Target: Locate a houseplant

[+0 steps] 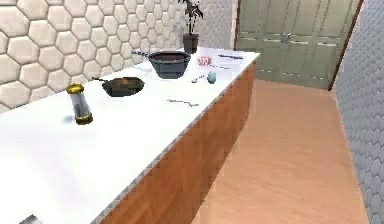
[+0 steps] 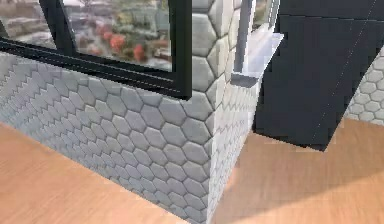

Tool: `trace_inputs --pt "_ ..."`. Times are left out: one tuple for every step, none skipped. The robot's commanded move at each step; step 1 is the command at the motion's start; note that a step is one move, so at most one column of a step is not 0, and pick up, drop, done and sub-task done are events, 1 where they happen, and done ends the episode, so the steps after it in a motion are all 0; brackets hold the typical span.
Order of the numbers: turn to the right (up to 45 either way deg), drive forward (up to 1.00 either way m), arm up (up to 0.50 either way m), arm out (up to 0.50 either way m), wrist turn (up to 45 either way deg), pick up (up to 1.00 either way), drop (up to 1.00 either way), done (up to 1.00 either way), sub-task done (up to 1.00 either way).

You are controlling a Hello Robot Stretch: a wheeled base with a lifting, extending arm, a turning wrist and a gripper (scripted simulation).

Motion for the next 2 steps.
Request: trace_inputs --pt "30.0 0.0 0.0 0.0 0.0 0.0 0.0 0.0 0.0" --pt "0.0 1.0 0.0 0.0 0.0 0.0 0.0 0.0 0.0"
